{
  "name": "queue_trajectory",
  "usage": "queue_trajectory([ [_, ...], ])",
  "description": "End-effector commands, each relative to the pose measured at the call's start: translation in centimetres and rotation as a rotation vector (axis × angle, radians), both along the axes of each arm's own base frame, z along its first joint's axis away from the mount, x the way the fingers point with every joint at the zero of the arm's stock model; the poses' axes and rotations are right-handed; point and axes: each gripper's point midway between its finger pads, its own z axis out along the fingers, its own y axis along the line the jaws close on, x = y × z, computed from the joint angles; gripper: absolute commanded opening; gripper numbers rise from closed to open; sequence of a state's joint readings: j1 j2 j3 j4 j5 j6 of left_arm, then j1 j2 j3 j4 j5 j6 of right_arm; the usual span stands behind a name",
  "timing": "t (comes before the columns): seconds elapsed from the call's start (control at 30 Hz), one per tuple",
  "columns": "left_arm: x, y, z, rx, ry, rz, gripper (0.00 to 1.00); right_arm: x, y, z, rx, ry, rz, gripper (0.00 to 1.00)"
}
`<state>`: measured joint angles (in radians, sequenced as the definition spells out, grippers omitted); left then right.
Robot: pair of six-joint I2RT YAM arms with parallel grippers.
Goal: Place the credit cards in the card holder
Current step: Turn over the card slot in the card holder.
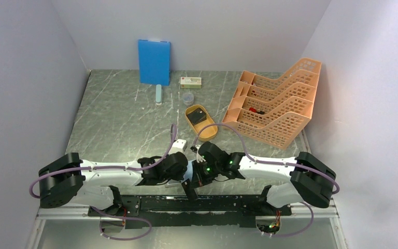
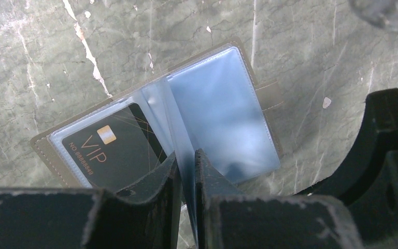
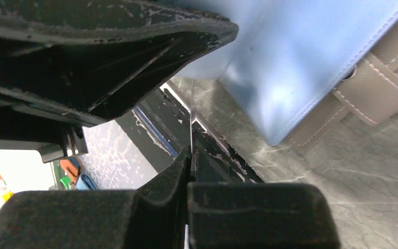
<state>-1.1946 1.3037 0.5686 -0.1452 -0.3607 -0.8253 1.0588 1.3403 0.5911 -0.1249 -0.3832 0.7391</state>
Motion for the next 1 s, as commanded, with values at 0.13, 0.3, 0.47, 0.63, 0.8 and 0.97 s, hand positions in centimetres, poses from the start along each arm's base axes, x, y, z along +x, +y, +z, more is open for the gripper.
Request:
queue_trajectory([
  [0.13, 0.4, -0.9, 1.2, -0.040, -0.019, -0.008, 0.19, 1.8, 0.3, 0.0, -0.028, -0.047, -0.095, 0.00],
  [0.3, 0.5, -0.8, 1.6, -0.041, -0.024, -0.006, 0.20, 2.0, -0.3, -0.4, -0.056, -0.056, -0.122, 0.00],
  [0.47, 0.7, -0.6, 2.3, -0.045, -0.036, 0.002, 0.26, 2.0, -0.5, -0.6, -0.059, -0.054, -0.132, 0.00],
  [0.63, 1.1, -0.3, 3.4, -0.049, -0.061, 0.016, 0.32, 2.1, -0.3, -0.4, -0.054, -0.055, -0.131, 0.00],
  [0.8, 1.7, 0.2, 4.5, -0.055, -0.088, 0.044, 0.35, 2.1, -0.3, -0.4, -0.054, -0.057, -0.128, 0.00],
  [0.97, 2.2, 0.7, 4.6, -0.068, -0.092, 0.063, 0.36, 2.1, -0.3, -0.3, -0.051, -0.058, -0.126, 0.00],
])
